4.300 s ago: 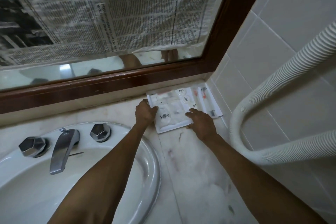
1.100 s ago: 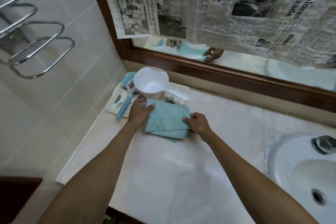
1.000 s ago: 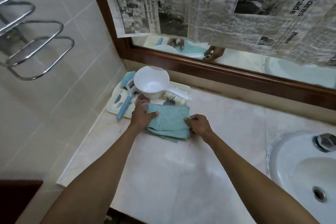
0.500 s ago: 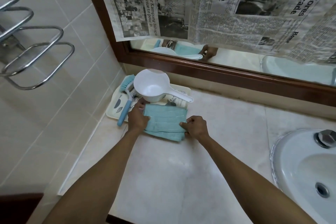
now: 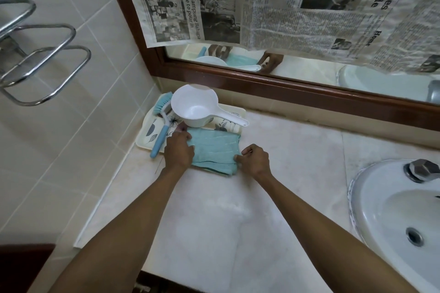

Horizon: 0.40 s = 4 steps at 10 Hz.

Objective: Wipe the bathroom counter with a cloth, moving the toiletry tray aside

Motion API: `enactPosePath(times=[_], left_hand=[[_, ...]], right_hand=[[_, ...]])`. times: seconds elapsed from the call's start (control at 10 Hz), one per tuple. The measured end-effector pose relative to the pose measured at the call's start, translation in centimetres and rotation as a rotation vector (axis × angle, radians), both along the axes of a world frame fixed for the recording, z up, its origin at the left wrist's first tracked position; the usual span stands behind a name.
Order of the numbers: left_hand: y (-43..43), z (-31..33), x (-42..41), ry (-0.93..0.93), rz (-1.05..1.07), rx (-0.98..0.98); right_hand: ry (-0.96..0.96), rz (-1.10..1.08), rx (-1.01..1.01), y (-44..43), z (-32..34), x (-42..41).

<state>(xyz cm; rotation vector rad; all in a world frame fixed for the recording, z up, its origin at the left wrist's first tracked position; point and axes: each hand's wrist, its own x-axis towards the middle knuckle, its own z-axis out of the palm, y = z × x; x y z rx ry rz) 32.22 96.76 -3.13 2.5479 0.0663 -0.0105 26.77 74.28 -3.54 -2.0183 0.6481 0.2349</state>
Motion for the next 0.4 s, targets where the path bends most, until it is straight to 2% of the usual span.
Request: enactPosePath(times=[0.3,0.4], left_hand=[[-8.8,5.1,-5.2,-0.042,-0.191,-0.084],[-12.9,6.8,-7.8,-0.021,-0.253,-0.042]], right_hand=[[0.032,0.149,0.028,-7.3,5.0,-5.6],[0.037,0.177,0.040,-11.0,6.6,-8.5]])
